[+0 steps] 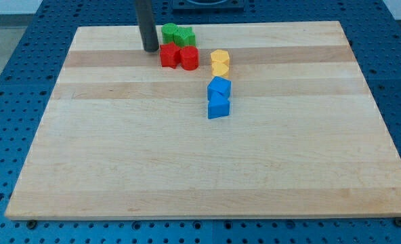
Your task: Move the red blocks in between the yellow blocks
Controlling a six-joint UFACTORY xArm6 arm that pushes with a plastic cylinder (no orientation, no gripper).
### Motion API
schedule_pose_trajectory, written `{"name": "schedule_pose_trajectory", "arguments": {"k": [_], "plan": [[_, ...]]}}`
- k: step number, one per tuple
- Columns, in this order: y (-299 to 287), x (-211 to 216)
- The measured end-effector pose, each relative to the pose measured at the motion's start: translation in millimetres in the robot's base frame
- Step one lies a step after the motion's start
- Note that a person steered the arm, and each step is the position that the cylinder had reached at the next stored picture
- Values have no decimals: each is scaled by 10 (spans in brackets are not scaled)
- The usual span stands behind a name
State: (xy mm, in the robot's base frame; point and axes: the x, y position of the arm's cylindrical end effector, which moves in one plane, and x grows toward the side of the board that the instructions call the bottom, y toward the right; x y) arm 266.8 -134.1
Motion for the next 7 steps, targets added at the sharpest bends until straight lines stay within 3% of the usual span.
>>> {"name": "schedule_pose_trajectory", "arguments": {"k": [2,7], "plan": [[57,188],[1047,589]]}}
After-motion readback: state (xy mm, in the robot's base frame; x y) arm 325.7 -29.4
